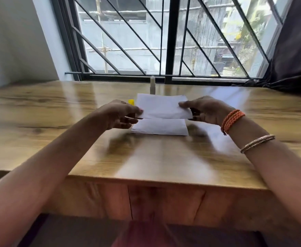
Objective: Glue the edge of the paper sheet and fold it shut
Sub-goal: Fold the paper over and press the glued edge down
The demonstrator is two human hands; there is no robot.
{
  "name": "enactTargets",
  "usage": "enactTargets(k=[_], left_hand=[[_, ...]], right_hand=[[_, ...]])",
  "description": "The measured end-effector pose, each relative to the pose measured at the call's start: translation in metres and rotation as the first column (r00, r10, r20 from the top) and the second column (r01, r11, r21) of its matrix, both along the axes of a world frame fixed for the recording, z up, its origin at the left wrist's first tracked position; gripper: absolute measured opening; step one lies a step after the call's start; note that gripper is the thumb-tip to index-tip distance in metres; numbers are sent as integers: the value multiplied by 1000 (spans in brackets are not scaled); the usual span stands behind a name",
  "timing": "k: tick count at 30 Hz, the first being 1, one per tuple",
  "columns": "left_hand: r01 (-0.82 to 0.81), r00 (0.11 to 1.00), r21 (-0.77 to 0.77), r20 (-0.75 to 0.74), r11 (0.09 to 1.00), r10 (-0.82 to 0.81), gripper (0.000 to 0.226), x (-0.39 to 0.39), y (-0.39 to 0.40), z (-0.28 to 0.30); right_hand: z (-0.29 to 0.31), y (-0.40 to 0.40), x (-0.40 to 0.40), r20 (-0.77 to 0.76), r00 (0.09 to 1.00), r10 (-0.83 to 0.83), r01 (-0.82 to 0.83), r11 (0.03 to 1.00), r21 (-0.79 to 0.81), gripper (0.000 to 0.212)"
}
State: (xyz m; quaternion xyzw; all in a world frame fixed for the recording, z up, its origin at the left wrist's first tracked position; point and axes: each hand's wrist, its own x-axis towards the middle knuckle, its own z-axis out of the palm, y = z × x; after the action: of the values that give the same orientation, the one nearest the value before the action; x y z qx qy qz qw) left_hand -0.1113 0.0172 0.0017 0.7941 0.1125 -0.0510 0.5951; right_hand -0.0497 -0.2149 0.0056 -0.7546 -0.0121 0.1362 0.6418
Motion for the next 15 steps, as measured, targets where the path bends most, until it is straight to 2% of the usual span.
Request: enactTargets(k=[5,7,10,12,15], left_hand=[[32,998,43,-58,999,-30,10,-2,5,0],[10,999,141,-35,990,-6,17,-3,10,-2],[-112,984,383,174,917,47,14,0,22,-11],[-145,949,467,314,873,-10,13,4,30,-18],[-77,928,611,333,788,-167,20,7,38,-27]], right_hand=[[-2,1,-7,-21,999,26,-27,999,-28,17],[-3,1,-7,-22,999,25,-26,999,-28,15],[-4,1,-7,-37,999,5,-7,999,-42,16],[-5,1,-7,-57,998,-5,3,999,-37,17],[-6,1,-7,-65,998,-21,19,999,-43,16]])
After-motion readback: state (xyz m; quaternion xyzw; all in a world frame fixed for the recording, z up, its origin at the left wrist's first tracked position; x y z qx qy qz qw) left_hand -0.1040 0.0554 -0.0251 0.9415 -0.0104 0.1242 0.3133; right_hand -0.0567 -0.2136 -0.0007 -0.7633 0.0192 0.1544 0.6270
